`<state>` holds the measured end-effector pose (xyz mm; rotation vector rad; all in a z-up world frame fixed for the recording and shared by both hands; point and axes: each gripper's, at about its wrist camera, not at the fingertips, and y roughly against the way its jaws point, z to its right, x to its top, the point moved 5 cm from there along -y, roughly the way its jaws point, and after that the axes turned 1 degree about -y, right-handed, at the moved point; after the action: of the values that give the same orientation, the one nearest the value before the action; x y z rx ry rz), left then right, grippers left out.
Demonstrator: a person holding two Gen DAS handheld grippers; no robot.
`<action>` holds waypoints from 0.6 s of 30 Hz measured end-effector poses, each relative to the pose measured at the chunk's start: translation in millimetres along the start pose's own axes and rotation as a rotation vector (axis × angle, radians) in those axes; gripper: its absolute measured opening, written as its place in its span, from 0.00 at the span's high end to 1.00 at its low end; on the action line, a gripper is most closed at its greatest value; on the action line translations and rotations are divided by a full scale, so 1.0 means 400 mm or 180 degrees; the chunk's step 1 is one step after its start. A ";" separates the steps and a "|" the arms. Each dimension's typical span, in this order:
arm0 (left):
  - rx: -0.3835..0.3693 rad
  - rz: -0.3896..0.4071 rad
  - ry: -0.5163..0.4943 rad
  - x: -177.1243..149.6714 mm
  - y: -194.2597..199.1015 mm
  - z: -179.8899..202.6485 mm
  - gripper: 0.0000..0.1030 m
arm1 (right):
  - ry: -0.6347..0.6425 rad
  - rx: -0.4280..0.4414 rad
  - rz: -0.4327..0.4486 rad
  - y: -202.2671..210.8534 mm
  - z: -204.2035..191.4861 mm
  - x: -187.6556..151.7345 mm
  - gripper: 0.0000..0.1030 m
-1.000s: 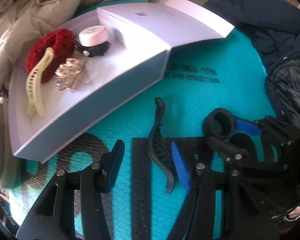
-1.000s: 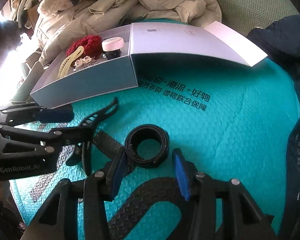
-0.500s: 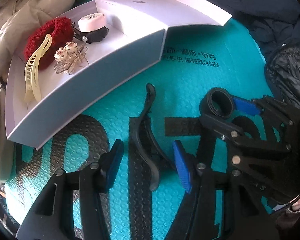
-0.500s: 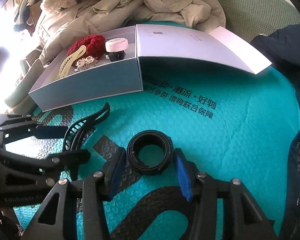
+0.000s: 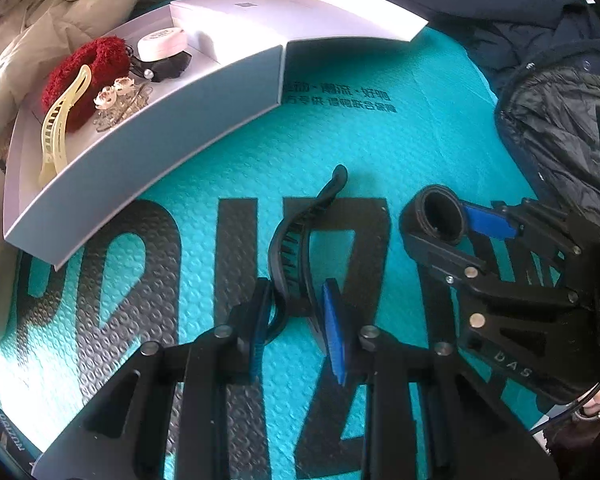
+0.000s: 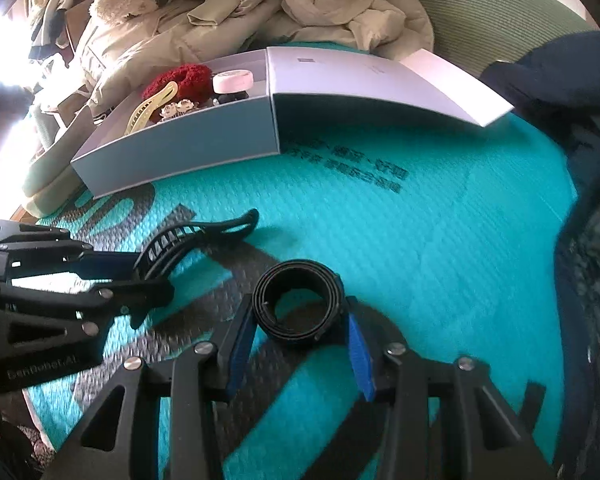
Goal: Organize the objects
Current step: 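Close the left tool on the black claw clip while the right tool grasps the black ring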
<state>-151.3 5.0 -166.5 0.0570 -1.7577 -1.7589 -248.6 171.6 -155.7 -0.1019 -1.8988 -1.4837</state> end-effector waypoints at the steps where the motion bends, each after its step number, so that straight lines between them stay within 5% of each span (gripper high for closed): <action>1: -0.0017 -0.0007 0.0003 -0.007 0.002 0.001 0.76 | 0.0006 -0.0005 0.0001 0.006 0.001 -0.006 0.58; 18: -0.0072 0.0025 -0.0104 -0.034 -0.002 0.036 0.75 | -0.0071 -0.0036 -0.0038 0.067 0.011 -0.096 0.55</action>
<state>-147.4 23.8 -171.2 0.0119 -1.7586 -1.7833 -209.7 197.9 -156.2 -0.1128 -1.9119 -1.5074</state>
